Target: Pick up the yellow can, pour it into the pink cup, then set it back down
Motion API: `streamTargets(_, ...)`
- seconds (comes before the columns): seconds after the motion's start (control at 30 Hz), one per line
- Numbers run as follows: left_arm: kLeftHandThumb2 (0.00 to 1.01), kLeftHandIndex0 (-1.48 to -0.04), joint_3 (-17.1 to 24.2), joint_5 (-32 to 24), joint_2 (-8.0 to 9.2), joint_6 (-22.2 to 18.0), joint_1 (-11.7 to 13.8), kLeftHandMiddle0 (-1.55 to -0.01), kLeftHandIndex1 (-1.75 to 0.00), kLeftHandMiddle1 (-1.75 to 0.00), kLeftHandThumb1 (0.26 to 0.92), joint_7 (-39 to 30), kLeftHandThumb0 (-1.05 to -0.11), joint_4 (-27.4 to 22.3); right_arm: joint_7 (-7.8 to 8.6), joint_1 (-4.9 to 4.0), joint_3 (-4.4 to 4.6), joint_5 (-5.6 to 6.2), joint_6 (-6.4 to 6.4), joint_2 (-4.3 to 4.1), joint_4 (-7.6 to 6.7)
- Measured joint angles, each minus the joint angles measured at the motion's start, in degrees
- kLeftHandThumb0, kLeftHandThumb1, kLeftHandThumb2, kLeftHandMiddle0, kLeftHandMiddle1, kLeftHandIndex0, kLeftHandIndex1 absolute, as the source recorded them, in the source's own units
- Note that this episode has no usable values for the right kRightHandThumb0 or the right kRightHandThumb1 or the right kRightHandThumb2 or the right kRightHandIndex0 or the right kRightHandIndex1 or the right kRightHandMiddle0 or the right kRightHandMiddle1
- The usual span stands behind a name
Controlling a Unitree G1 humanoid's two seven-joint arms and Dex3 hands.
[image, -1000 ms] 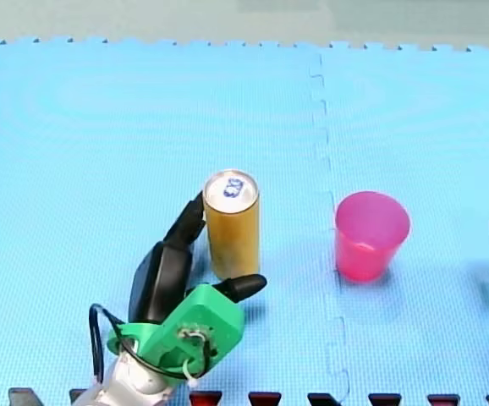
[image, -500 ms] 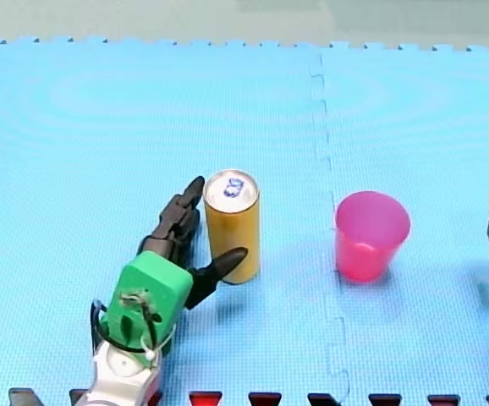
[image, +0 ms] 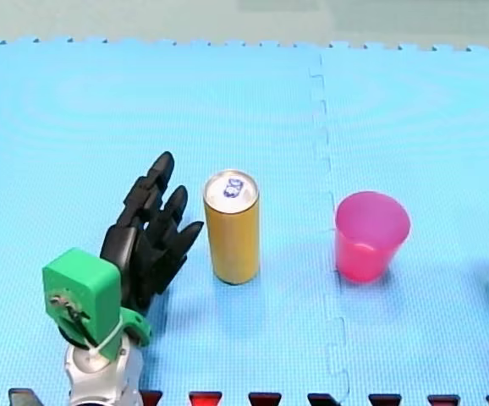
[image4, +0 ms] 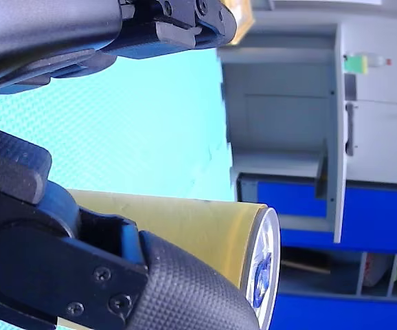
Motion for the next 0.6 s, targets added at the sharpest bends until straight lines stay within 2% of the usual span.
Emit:
streamTargets(0.13, 0.02, -0.21, 0.78, 0.12, 0.71, -3.09, 1.47, -0.21, 0.0, 0.0, 0.901, -0.45, -1.048, -0.73, 0.02, -0.05, 0.0, 0.0, -0.04, 0.0, 0.19)
streamTargets(0.33, 0.02, -0.21, 1.35, 0.62, 3.1, -6.21, 3.56, -0.22, 0.0, 0.0, 0.91, -2.22, -1.048, -1.16, 0.02, -0.09, 0.0, -0.05, -0.13, -0.02, 0.41)
streamTargets(0.6, 0.01, -0.22, 1.16, 1.25, 3.7, -9.61, 4.11, -0.23, -0.01, -0.01, 0.912, -3.52, -1.048, -2.2, -0.23, -0.42, 0.18, -0.3, -0.13, 0.04, 1.08)
